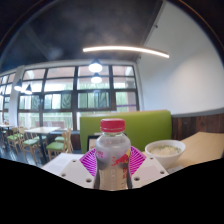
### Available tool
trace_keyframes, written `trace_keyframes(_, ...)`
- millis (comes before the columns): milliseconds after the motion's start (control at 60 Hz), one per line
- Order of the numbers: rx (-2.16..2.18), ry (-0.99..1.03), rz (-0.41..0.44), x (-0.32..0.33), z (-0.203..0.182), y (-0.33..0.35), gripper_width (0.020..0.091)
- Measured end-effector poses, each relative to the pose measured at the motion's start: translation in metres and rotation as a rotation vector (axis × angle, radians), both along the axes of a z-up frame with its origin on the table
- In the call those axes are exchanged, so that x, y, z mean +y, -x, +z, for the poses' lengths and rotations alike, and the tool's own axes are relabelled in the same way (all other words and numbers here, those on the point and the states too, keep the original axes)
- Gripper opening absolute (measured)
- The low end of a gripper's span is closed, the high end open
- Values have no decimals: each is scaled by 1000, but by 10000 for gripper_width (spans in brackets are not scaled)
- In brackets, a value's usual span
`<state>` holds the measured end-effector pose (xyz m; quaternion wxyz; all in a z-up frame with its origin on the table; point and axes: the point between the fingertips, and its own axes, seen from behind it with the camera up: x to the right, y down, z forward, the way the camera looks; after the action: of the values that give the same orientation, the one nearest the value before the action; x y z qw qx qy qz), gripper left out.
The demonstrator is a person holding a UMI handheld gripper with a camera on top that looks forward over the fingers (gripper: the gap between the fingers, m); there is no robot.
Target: Pour water
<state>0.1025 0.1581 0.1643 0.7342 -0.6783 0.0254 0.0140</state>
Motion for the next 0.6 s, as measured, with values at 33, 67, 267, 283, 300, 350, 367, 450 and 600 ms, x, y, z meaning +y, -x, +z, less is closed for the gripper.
trace_keyframes(33,4,38,5,-2,-16,-1,360)
trace_keyframes(67,11,57,18,-4,-26,2,360)
trace_keyframes(267,4,108,119,16,-61,15,380)
trace_keyframes(283,-13,112,122,16,-63,18,381)
trace_keyframes(300,-27,109,127,19,-65,17,382)
trace_keyframes(350,-44,104,126,22,-64,19,382)
trace_keyframes(367,-40,103,123,24,-64,18,381)
trace_keyframes(450,-29,89,123,22,-66,16,379)
trace_keyframes(600,-26,88,117,20,-65,16,457)
